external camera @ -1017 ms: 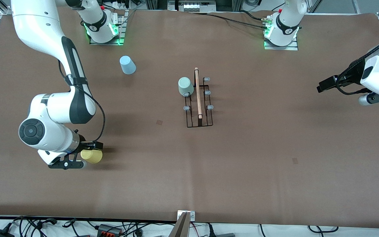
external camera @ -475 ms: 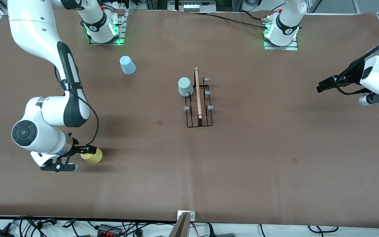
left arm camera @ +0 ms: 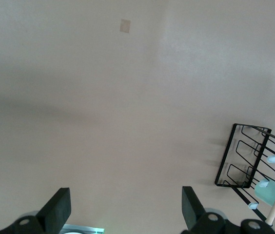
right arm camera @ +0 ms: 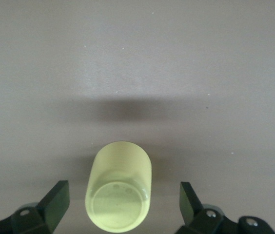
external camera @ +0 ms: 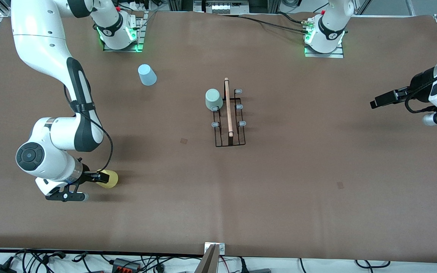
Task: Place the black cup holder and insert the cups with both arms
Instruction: 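Grasp the yellow cup with the right gripper, then lift the yellow cup off the table with the right gripper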
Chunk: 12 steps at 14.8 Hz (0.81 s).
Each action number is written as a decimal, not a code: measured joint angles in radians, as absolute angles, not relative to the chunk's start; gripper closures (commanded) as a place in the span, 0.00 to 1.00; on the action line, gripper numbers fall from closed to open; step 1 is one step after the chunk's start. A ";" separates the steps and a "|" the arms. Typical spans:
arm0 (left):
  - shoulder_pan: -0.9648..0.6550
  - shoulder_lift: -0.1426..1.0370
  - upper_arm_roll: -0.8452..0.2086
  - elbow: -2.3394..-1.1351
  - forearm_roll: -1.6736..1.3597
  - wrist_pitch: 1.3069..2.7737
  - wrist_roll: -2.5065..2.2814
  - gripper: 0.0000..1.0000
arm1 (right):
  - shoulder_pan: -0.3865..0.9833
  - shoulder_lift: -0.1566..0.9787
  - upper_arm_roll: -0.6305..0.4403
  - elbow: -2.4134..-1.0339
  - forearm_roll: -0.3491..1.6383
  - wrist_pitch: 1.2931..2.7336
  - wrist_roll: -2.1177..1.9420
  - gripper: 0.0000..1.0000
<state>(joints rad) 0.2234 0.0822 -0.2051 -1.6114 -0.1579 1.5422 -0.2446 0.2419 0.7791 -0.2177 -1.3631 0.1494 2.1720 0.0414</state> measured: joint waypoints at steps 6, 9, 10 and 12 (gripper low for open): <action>0.222 0.082 -0.213 -1.611 -0.157 1.543 -0.245 0.00 | 0.241 0.797 -0.218 -1.363 0.189 2.172 0.021 0.00; 0.216 0.082 -0.221 -1.611 -0.103 1.547 -0.244 0.00 | 0.241 0.804 -0.218 -1.363 0.189 2.173 0.005 0.00; 0.212 0.082 -0.227 -1.610 -0.088 1.549 -0.244 0.00 | 0.241 0.804 -0.218 -1.363 0.190 2.173 0.003 0.00; 0.206 0.082 -0.233 -1.610 -0.078 1.551 -0.244 0.00 | 0.241 0.804 -0.218 -1.363 0.190 2.173 0.000 0.00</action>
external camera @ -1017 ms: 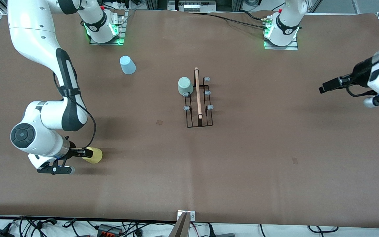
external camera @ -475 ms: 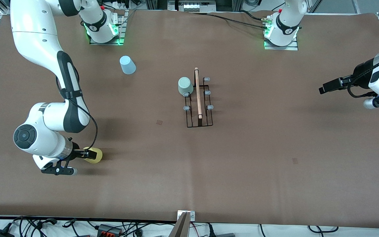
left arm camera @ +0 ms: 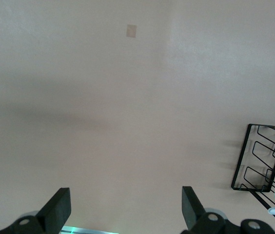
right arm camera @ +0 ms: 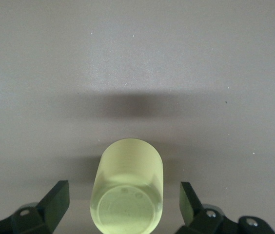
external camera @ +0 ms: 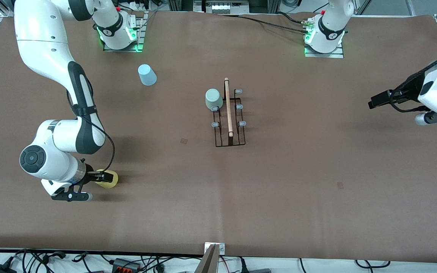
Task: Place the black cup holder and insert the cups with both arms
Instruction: 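Lift the yellow cup off the table with the right gripper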
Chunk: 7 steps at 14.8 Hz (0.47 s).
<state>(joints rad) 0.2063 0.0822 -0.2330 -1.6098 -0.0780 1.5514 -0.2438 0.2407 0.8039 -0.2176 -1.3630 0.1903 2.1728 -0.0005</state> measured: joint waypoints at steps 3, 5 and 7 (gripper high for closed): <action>0.206 0.082 -0.235 -1.610 -0.077 1.553 -0.244 0.00 | 0.238 0.804 -0.218 -1.363 0.191 2.171 -0.032 0.00; 0.205 0.082 -0.242 -1.610 -0.077 1.553 -0.243 0.00 | 0.235 0.804 -0.218 -1.363 0.191 2.170 -0.048 0.00; 0.203 0.083 -0.281 -1.610 -0.077 1.554 -0.242 0.00 | 0.234 0.804 -0.218 -1.363 0.193 2.170 -0.051 0.00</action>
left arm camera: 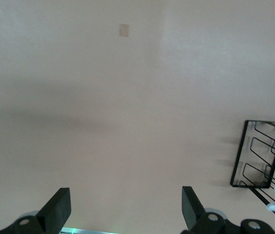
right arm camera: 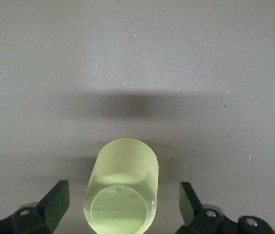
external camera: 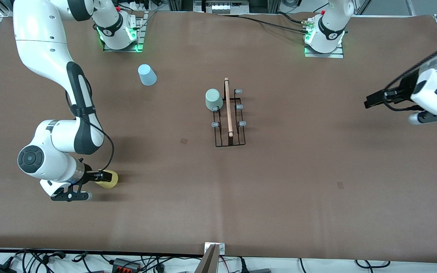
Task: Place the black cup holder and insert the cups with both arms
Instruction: 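Lift the yellow cup off the table with the right gripper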
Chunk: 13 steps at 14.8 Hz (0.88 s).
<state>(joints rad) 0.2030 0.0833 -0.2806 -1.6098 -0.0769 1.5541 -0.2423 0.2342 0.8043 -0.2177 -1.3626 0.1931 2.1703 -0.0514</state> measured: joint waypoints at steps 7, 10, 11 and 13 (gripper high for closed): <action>0.170 0.154 -0.457 -1.612 -0.077 1.641 -0.340 0.00 | 0.234 0.829 -0.218 -1.363 0.220 2.170 -0.053 0.00; 0.180 0.155 -0.456 -1.609 -0.076 1.644 -0.345 0.00 | 0.234 0.832 -0.217 -1.363 0.220 2.170 -0.054 0.34; 0.190 0.154 -0.451 -1.606 -0.075 1.644 -0.345 0.00 | 0.234 0.832 -0.217 -1.363 0.220 2.170 -0.054 0.50; 0.230 0.152 -0.442 -1.592 -0.074 1.634 -0.344 0.00 | 0.234 0.833 -0.217 -1.363 0.220 2.170 -0.055 0.63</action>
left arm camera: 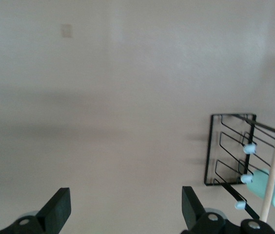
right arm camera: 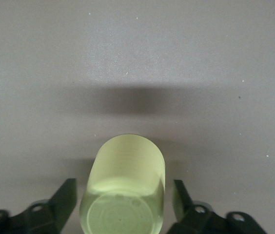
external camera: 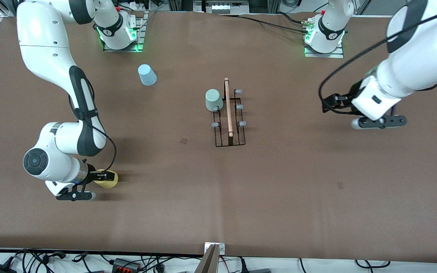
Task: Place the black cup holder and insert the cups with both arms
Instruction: 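Lift the yellow cup off the table with the right gripper, then carry the yellow cup to the rack with the right gripper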
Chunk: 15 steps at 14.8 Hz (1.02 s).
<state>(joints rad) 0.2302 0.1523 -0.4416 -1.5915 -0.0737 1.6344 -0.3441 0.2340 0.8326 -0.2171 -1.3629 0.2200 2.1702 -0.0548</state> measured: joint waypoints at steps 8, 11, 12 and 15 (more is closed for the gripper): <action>0.338 0.142 -0.435 -1.507 0.002 1.550 -0.327 0.00 | 0.239 0.822 -0.215 -1.249 0.220 1.982 -0.063 0.73; 0.357 0.138 -0.435 -1.508 0.004 1.549 -0.305 0.00 | 0.254 0.805 -0.208 -1.138 0.224 1.824 -0.063 0.73; 0.362 0.138 -0.435 -1.508 0.004 1.548 -0.300 0.00 | 0.264 0.797 -0.207 -1.117 0.228 1.790 -0.063 0.73; 0.365 0.139 -0.436 -1.510 0.004 1.548 -0.295 0.00 | 0.338 0.777 -0.201 -1.096 0.233 1.763 -0.029 0.73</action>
<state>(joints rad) 0.3654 0.1385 -0.4356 -1.5097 0.0040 1.5483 -0.2947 0.3377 0.7768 -0.2007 -1.0963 0.2327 1.7635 -0.0293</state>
